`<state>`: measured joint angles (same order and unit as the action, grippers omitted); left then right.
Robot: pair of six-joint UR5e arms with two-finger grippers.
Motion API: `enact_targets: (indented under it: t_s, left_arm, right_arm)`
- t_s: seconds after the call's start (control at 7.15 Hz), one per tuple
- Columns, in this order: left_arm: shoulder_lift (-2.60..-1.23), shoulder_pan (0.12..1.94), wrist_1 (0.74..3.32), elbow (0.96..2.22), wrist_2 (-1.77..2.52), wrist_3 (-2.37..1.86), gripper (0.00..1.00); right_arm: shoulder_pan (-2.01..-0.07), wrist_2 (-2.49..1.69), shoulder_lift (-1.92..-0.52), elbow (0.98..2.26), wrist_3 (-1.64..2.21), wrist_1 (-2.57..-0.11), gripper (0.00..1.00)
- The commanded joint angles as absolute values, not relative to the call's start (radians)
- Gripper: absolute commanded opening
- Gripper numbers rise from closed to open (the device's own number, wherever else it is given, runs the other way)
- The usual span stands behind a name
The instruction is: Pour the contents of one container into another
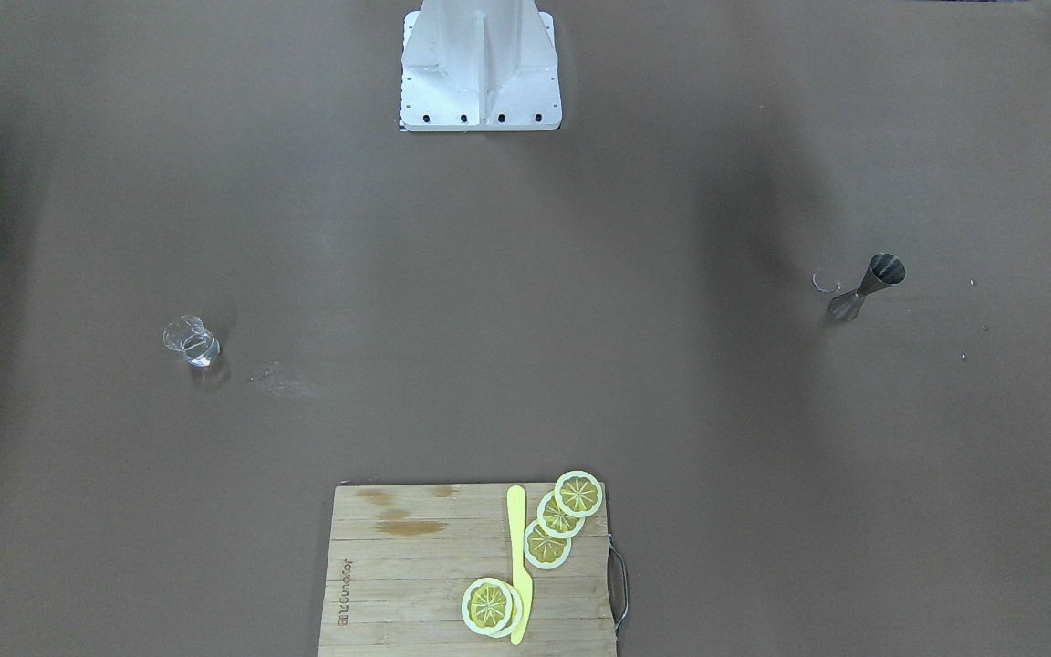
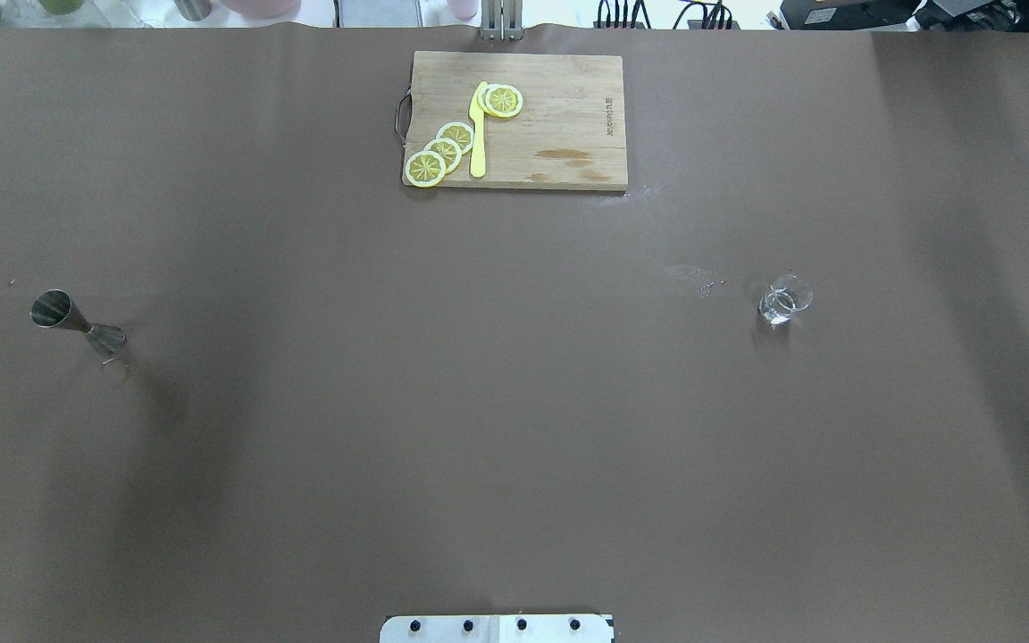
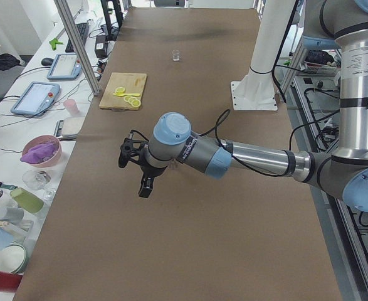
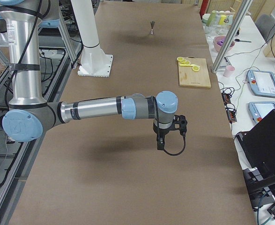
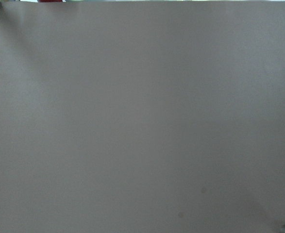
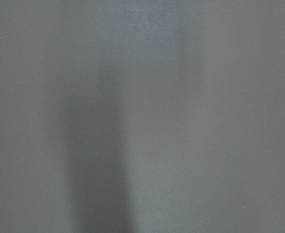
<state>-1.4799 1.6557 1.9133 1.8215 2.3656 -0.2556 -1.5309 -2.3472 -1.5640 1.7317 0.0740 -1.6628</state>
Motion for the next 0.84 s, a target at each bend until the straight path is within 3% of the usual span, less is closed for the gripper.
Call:
enact_targets:
  t_s: [0.0, 0.7]
  left_arm:
    - [-1.486, 1.654, 1.947, 1.83, 2.368, -0.288, 0.98]
    - [-1.477, 1.562, 1.965, 1.917, 2.359, -0.463, 0.96]
  right_arm:
    - [-1.531, -2.342, -1.563, 1.733, 0.075, -1.663, 1.0]
    - [-1.532, -2.342, -1.572, 1.738, 0.074, -1.663, 1.0]
